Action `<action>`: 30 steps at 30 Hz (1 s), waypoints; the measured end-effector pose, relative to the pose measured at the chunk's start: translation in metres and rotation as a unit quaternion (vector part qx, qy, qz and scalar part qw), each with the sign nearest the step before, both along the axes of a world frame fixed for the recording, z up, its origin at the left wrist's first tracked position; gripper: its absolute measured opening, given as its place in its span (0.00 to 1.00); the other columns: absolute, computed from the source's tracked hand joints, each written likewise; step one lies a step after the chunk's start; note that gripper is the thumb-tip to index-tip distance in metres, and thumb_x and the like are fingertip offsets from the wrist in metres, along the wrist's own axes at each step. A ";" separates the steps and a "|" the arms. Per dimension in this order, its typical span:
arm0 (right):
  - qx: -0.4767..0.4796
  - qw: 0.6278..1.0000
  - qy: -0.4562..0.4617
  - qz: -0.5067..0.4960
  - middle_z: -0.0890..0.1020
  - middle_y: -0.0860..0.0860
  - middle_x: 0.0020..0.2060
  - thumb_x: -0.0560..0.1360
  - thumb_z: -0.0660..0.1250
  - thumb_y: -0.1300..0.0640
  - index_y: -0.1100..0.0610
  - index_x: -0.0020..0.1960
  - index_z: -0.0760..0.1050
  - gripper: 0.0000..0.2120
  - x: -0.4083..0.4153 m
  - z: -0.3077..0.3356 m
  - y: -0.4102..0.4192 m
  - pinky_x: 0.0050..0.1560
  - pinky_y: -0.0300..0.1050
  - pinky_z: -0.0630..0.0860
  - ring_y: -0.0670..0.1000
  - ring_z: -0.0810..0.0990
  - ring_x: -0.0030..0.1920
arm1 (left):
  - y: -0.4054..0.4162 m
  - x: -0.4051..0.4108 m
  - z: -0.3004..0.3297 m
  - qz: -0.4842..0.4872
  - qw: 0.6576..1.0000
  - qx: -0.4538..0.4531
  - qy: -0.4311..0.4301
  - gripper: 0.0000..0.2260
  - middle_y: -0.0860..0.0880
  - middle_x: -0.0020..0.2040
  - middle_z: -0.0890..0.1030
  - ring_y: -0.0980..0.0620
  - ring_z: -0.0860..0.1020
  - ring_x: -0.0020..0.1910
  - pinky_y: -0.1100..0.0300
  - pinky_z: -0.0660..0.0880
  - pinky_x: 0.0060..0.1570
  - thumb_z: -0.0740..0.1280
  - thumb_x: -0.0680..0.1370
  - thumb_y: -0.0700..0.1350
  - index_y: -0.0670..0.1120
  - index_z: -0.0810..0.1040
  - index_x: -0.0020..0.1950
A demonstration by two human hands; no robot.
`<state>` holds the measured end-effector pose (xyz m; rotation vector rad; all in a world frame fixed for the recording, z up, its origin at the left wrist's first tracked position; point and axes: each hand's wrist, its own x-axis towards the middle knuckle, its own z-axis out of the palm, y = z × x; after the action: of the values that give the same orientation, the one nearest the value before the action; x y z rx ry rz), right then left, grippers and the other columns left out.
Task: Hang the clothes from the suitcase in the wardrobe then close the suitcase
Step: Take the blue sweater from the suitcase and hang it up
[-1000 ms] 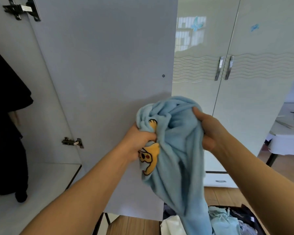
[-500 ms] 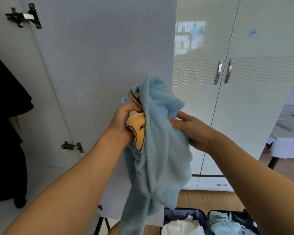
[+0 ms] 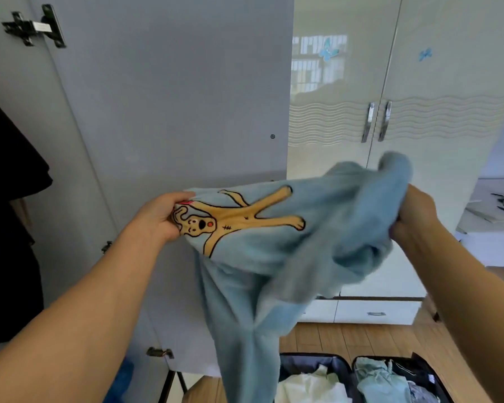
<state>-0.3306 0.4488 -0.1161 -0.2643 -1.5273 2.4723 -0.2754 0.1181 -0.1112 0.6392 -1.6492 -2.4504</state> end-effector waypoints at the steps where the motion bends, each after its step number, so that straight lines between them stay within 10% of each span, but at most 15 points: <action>1: 0.048 0.998 -0.035 -0.030 0.77 0.53 0.35 0.77 0.59 0.65 0.56 0.37 0.70 0.11 -0.004 -0.006 0.007 0.35 0.42 0.75 0.53 0.76 0.37 | -0.002 -0.002 0.001 0.006 1.000 -0.008 0.012 0.05 0.41 0.30 0.82 0.47 0.81 0.25 0.56 0.78 0.24 0.63 0.78 0.36 0.39 0.75 0.42; 6: 0.424 0.892 -0.150 -0.045 0.80 0.56 0.55 0.75 0.61 0.66 0.63 0.57 0.76 0.12 -0.007 -0.032 -0.011 0.50 0.40 0.73 0.54 0.79 0.53 | 0.029 -0.011 0.022 -0.080 0.982 -0.118 0.123 0.14 0.41 0.46 0.78 0.45 0.78 0.42 0.57 0.78 0.38 0.62 0.73 0.29 0.44 0.75 0.54; 9: 0.304 0.948 0.041 0.088 0.77 0.54 0.58 0.70 0.61 0.73 0.58 0.68 0.71 0.28 -0.006 -0.023 -0.038 0.43 0.36 0.71 0.48 0.76 0.51 | 0.067 -0.005 0.038 -0.243 0.909 -0.320 0.113 0.21 0.41 0.54 0.76 0.44 0.78 0.48 0.54 0.79 0.42 0.61 0.73 0.31 0.50 0.74 0.61; 12: 0.384 0.846 0.204 0.308 0.72 0.45 0.67 0.66 0.66 0.72 0.47 0.72 0.62 0.40 0.008 0.003 -0.062 0.60 0.40 0.70 0.44 0.71 0.65 | 0.096 -0.001 0.045 -0.339 0.789 -0.495 0.134 0.18 0.45 0.56 0.77 0.46 0.79 0.51 0.54 0.80 0.47 0.65 0.71 0.38 0.54 0.75 0.58; 15: 0.402 0.780 0.188 0.441 0.81 0.54 0.57 0.66 0.69 0.67 0.56 0.63 0.75 0.25 0.016 0.021 -0.060 0.61 0.50 0.74 0.53 0.79 0.59 | 0.094 0.003 0.052 -0.311 0.796 -0.491 0.166 0.17 0.45 0.51 0.80 0.48 0.80 0.45 0.53 0.80 0.45 0.67 0.69 0.40 0.52 0.76 0.57; 18: 0.410 0.809 0.180 0.381 0.84 0.55 0.47 0.70 0.69 0.65 0.59 0.49 0.82 0.09 0.017 0.024 -0.058 0.55 0.50 0.77 0.54 0.81 0.49 | 0.078 0.005 0.057 -0.336 0.836 -0.402 0.165 0.17 0.45 0.50 0.83 0.47 0.82 0.44 0.55 0.80 0.41 0.69 0.74 0.34 0.46 0.72 0.61; 24: 0.216 0.896 0.196 0.334 0.83 0.60 0.46 0.72 0.65 0.68 0.64 0.50 0.79 0.08 0.020 0.036 -0.062 0.49 0.50 0.80 0.57 0.82 0.46 | 0.062 0.015 0.044 -0.331 0.883 -0.285 0.170 0.28 0.45 0.58 0.79 0.47 0.82 0.51 0.52 0.80 0.45 0.74 0.66 0.38 0.46 0.69 0.64; 27: 0.128 0.912 0.187 0.341 0.83 0.60 0.46 0.71 0.66 0.65 0.62 0.52 0.77 0.10 0.019 0.046 -0.052 0.46 0.51 0.80 0.57 0.82 0.44 | 0.054 0.024 0.024 -0.465 0.824 -0.309 0.102 0.21 0.46 0.56 0.82 0.48 0.81 0.54 0.57 0.78 0.50 0.72 0.70 0.33 0.43 0.75 0.61; 30: 0.068 0.912 0.153 0.374 0.82 0.61 0.46 0.69 0.67 0.61 0.62 0.56 0.75 0.16 0.019 0.049 -0.042 0.46 0.53 0.80 0.58 0.82 0.43 | 0.052 0.030 -0.001 -0.611 0.685 -0.396 -0.030 0.20 0.50 0.58 0.81 0.52 0.79 0.58 0.62 0.75 0.55 0.70 0.72 0.32 0.43 0.76 0.62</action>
<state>-0.3118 0.4069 -0.0674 0.8504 -1.8795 2.6986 -0.2457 0.1700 -0.1125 -0.8003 -3.5162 -1.5739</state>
